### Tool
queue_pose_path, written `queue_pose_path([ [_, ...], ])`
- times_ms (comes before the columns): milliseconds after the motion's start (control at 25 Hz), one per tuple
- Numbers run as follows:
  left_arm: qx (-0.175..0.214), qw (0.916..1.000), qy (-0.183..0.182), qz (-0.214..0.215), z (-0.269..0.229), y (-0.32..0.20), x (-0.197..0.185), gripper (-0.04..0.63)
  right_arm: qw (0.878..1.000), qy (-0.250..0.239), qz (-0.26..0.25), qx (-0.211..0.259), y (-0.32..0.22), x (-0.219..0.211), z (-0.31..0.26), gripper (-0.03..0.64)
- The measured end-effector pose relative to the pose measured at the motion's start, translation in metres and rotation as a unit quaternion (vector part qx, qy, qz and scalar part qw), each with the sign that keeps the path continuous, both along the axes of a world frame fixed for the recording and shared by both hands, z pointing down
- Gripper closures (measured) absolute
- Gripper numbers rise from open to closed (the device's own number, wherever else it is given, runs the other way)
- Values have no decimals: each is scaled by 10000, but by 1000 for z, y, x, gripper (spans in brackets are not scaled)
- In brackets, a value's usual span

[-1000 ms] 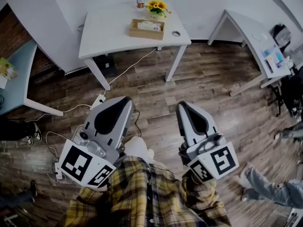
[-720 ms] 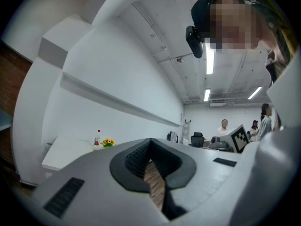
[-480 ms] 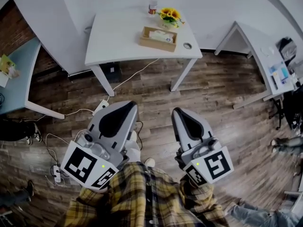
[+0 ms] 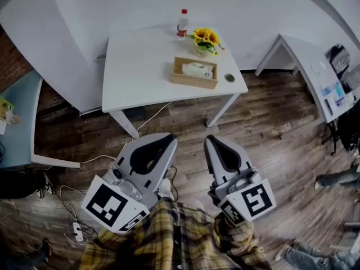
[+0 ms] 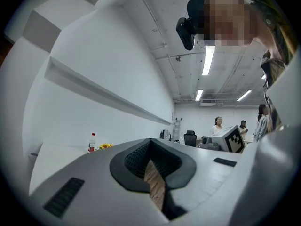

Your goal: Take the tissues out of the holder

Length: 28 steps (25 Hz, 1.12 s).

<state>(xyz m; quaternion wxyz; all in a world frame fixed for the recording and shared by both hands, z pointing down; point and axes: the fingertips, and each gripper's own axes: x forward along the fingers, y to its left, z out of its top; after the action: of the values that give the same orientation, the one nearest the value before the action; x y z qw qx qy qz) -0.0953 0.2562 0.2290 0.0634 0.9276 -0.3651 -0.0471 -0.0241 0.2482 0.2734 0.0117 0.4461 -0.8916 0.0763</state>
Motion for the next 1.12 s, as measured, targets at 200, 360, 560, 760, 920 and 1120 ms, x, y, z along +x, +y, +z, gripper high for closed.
queue_pose_path([
  [200, -223, 9997, -5, 108, 10, -32, -3, 578, 9999, -34, 114, 41, -32, -8, 4, 606],
  [360, -290, 9995, -69, 106, 17, -60, 0, 577, 9998, -112, 183, 11, -60, -1, 7, 607],
  [560, -85, 9999, -117, 2, 16, -111, 17, 578, 9999, -155, 54, 44, -107, 18, 8, 607],
  [760, -16, 9996, -116, -262, 4, -169, 38, 578, 9997, 37, -224, 5, -162, 42, 3, 607],
  [920, -75, 9990, -49, -449, 0, -201, 57, 578, 9986, 92, -512, -8, -193, 57, -4, 606],
  [1120, -144, 9978, -44, -644, 6, -228, 68, 578, 9972, 192, -720, -62, -216, 68, 2, 607],
])
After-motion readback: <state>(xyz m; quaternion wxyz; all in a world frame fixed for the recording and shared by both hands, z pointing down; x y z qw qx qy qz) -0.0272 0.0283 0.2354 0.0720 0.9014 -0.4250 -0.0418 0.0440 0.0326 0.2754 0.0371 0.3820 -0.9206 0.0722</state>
